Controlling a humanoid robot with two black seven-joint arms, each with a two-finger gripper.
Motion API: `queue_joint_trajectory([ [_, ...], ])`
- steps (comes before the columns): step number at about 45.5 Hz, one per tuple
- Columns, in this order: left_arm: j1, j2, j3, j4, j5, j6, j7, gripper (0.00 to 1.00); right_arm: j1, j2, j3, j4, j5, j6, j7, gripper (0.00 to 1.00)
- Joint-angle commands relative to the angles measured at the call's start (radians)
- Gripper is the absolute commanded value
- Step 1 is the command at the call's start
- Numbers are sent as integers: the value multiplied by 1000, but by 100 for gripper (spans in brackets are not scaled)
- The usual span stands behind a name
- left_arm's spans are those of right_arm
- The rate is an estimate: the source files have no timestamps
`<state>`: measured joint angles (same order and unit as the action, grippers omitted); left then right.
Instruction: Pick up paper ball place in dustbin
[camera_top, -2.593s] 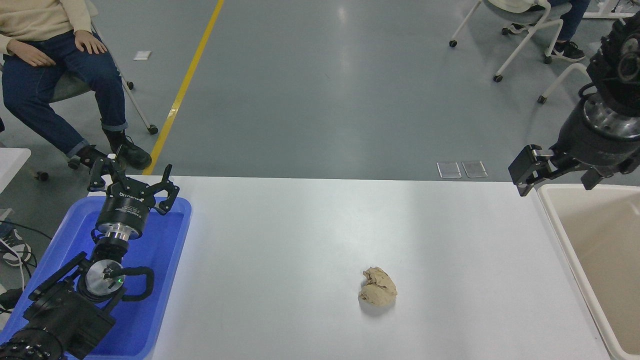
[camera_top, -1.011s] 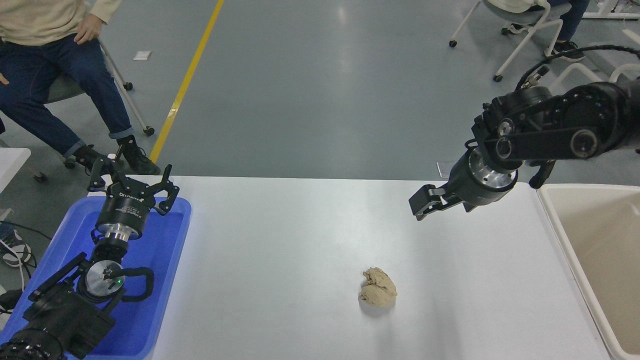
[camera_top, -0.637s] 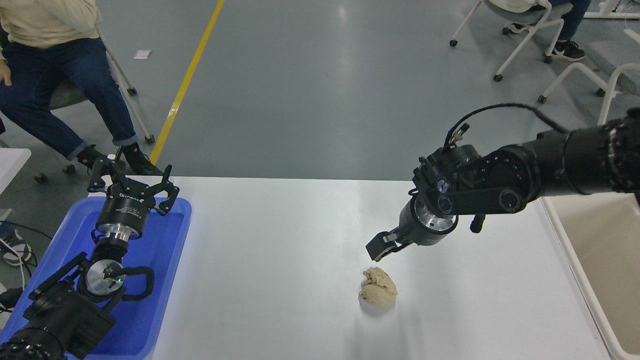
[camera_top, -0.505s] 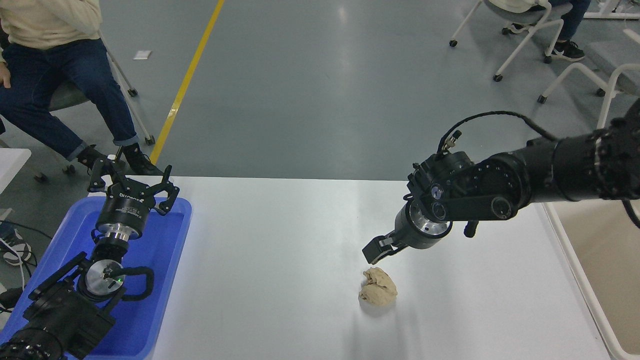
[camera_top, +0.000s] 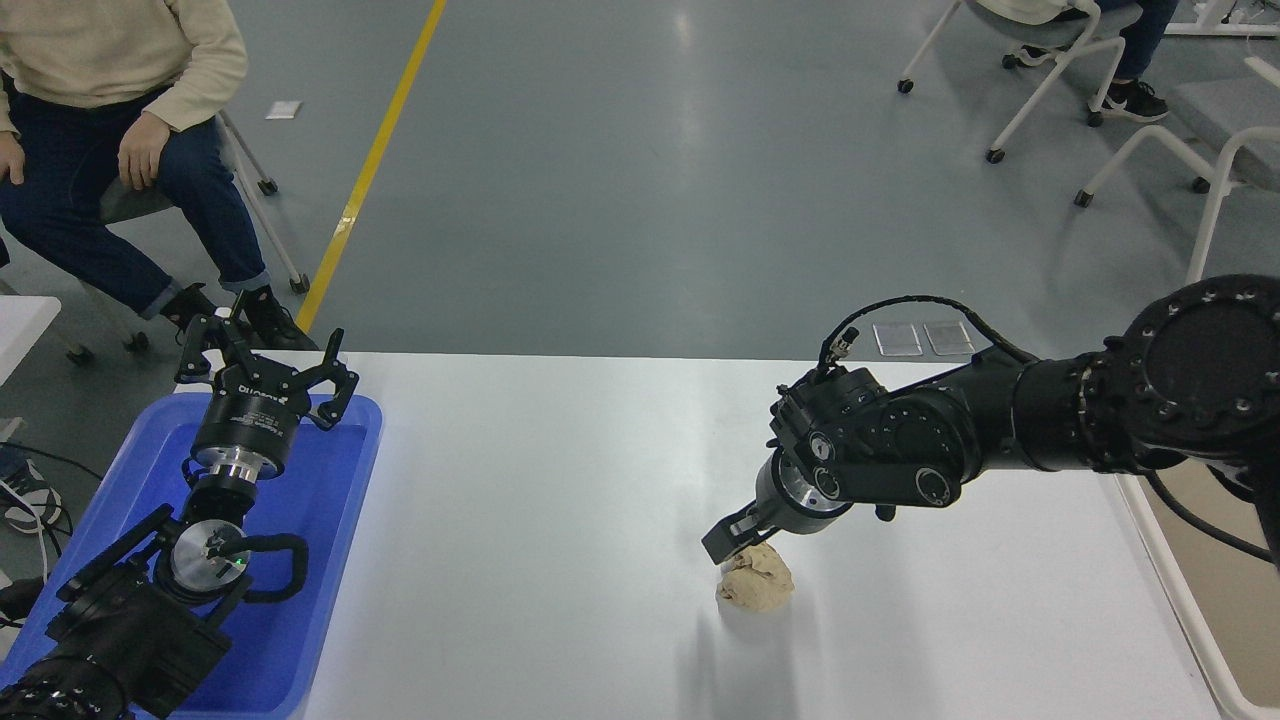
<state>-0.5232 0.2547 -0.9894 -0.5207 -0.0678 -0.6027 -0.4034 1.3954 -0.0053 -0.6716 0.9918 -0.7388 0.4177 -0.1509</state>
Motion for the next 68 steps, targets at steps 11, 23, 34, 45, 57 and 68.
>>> queue_joint_trajectory([
  [11, 0, 0, 0, 1, 0, 0, 0, 100, -79, 5, 61, -42, -13, 1, -7, 100],
  [23, 0, 0, 0, -1, 0, 0, 0, 100, -122, 5, 61, -99, -36, 1, -9, 100],
  [34, 0, 0, 0, 1, 0, 0, 0, 100, -171, 5, 63, -105, -57, -5, -10, 100],
  [45, 0, 0, 0, -1, 0, 0, 0, 100, -174, 5, 83, -133, -56, -5, -13, 94],
  [57, 0, 0, 0, -1, 0, 0, 0, 100, -194, 5, 83, -148, -42, -5, -13, 65],
  [68, 0, 0, 0, -1, 0, 0, 0, 100, -199, 5, 87, -140, -36, 6, -13, 3],
])
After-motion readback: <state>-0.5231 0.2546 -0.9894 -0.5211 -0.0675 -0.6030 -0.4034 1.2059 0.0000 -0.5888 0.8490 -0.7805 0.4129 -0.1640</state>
